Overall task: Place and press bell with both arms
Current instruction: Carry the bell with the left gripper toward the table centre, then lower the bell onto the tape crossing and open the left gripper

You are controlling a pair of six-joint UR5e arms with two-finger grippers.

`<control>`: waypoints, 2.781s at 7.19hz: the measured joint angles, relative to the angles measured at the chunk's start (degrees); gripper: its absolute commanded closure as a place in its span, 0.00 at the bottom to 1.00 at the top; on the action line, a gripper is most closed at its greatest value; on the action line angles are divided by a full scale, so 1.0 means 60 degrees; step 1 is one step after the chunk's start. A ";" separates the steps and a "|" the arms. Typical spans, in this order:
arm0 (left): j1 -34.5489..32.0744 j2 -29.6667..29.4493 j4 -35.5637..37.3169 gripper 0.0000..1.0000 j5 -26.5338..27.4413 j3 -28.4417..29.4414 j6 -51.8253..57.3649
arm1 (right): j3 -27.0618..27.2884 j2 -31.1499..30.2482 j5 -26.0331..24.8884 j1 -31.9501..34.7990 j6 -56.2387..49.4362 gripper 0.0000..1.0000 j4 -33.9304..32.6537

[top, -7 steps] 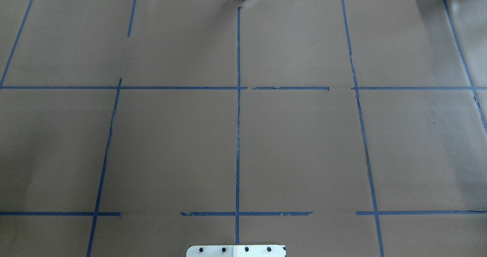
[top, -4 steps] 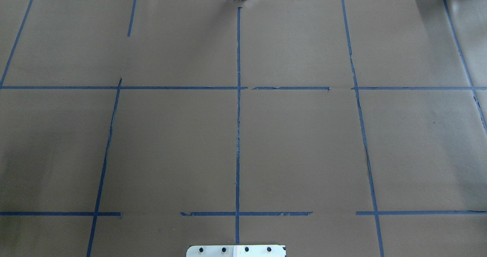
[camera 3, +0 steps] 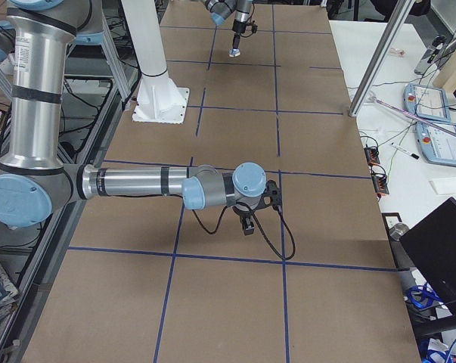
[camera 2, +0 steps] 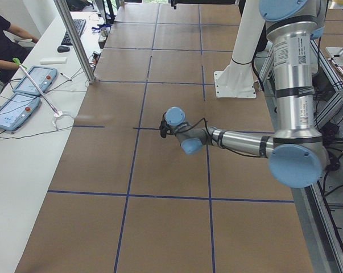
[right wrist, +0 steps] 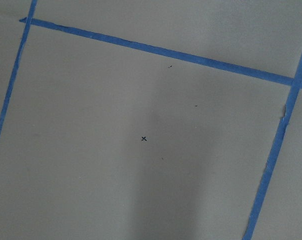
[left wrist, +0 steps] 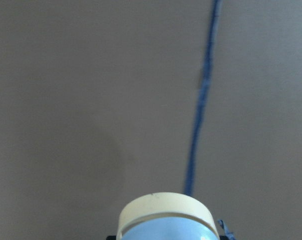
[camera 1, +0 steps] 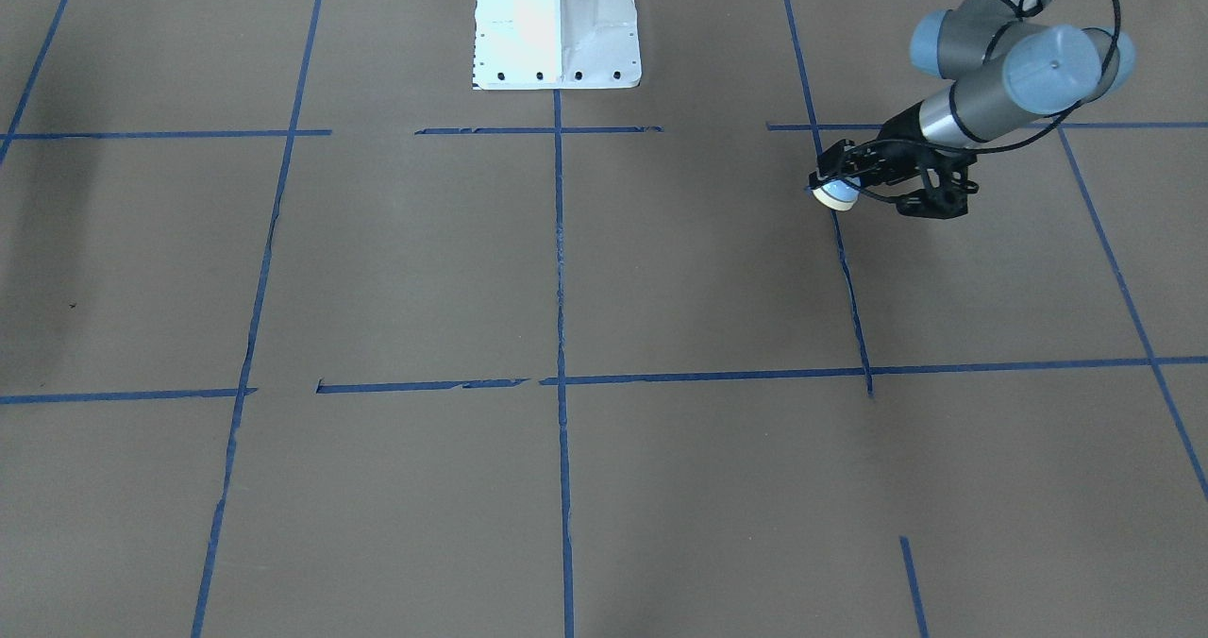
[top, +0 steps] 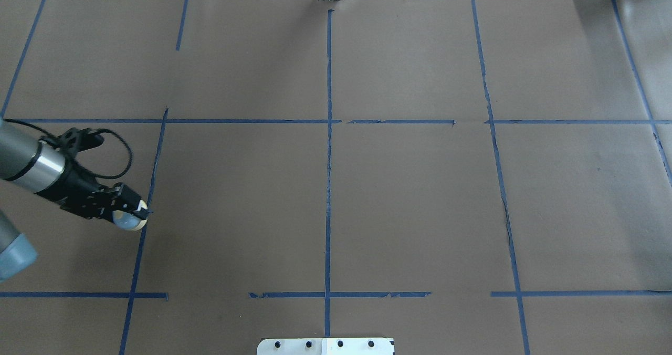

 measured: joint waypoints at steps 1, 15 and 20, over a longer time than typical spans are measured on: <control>0.0105 -0.1240 0.1457 0.97 0.0447 -0.0048 -0.0180 | -0.0102 0.0017 -0.0012 0.0000 -0.0001 0.00 0.0027; 0.1132 -0.9058 0.3767 0.68 0.2492 0.7433 0.1420 | -0.0438 0.0165 0.0381 0.0000 0.0022 0.00 0.0135; 0.1226 -0.9126 0.3253 0.17 0.2590 0.7707 0.1346 | -0.0448 0.0242 0.0383 -0.0003 0.0021 0.00 0.0143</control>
